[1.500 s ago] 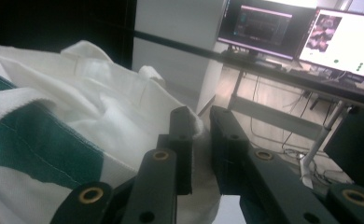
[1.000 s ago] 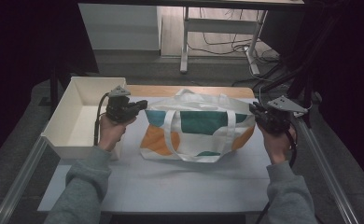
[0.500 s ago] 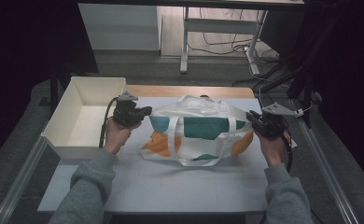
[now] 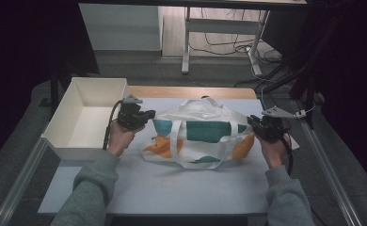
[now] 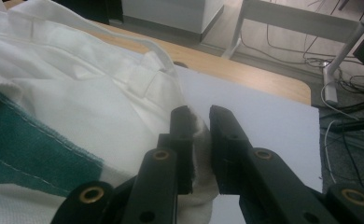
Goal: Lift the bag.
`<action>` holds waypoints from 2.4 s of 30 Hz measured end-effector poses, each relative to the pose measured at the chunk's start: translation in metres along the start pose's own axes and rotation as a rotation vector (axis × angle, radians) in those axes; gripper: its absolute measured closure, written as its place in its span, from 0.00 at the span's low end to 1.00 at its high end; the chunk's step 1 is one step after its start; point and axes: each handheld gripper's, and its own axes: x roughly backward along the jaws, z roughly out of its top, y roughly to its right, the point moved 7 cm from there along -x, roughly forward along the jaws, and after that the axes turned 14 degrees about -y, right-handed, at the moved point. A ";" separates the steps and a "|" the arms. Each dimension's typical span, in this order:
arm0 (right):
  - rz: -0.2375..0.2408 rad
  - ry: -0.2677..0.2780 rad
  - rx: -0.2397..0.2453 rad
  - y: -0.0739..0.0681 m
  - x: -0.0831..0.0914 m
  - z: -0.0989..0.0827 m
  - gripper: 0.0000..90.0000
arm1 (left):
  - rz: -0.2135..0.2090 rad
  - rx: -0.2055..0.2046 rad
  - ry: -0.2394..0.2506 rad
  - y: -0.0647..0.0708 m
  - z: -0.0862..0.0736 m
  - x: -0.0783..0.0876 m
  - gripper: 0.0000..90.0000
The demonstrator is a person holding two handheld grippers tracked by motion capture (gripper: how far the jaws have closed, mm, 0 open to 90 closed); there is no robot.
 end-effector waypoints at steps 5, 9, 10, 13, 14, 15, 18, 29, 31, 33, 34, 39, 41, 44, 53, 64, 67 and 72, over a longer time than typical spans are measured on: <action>0.004 0.008 0.002 -0.001 0.003 0.001 0.87 | -0.002 -0.006 0.015 0.002 0.001 0.002 0.96; 0.013 0.044 -0.017 0.000 0.007 0.003 0.79 | -0.031 -0.010 0.067 0.008 0.005 0.008 0.78; 0.014 0.058 -0.019 -0.001 0.009 0.005 0.72 | -0.031 -0.015 0.080 0.011 0.006 0.010 0.71; 0.011 0.095 -0.010 -0.004 0.017 0.009 0.60 | -0.029 -0.041 0.105 0.019 0.007 0.017 0.57; 0.011 0.106 -0.002 -0.006 0.020 0.011 0.58 | -0.033 -0.052 0.110 0.021 0.007 0.019 0.54; 0.015 0.118 0.004 -0.008 0.022 0.012 0.56 | -0.035 -0.061 0.112 0.023 0.007 0.021 0.51; 0.042 0.143 0.026 -0.015 0.030 0.015 0.55 | -0.043 -0.075 0.110 0.027 0.006 0.023 0.47; 0.159 0.147 0.126 -0.040 0.038 0.009 0.53 | -0.091 -0.133 0.048 0.037 -0.009 0.029 0.38; 0.171 0.139 0.138 -0.044 0.038 0.005 0.53 | -0.093 -0.145 0.045 0.040 -0.014 0.030 0.37; 0.176 0.129 0.149 -0.046 0.038 0.001 0.53 | -0.095 -0.149 0.041 0.041 -0.020 0.032 0.37; 0.181 0.128 0.149 -0.048 0.038 -0.001 0.53 | -0.096 -0.149 0.039 0.041 -0.022 0.032 0.36; 0.203 0.117 0.156 -0.053 0.038 -0.011 0.53 | -0.114 -0.150 0.025 0.043 -0.037 0.033 0.36; 0.210 0.111 0.159 -0.055 0.036 -0.015 0.53 | -0.112 -0.156 0.016 0.045 -0.042 0.031 0.35; 0.211 0.102 0.167 -0.056 0.034 -0.021 0.53 | -0.108 -0.165 0.006 0.048 -0.051 0.031 0.35; 0.229 0.086 0.204 -0.066 0.037 -0.040 0.53 | -0.074 -0.170 0.010 0.049 -0.083 0.035 0.35; 0.236 0.053 0.199 -0.070 0.042 -0.078 0.52 | -0.023 -0.167 -0.013 0.036 -0.133 0.046 0.32; 0.230 0.039 0.197 -0.068 0.040 -0.088 0.52 | -0.019 -0.161 -0.008 0.034 -0.141 0.050 0.31; 0.229 0.024 0.184 -0.065 0.036 -0.099 0.52 | -0.007 -0.113 -0.002 0.026 -0.153 0.056 0.30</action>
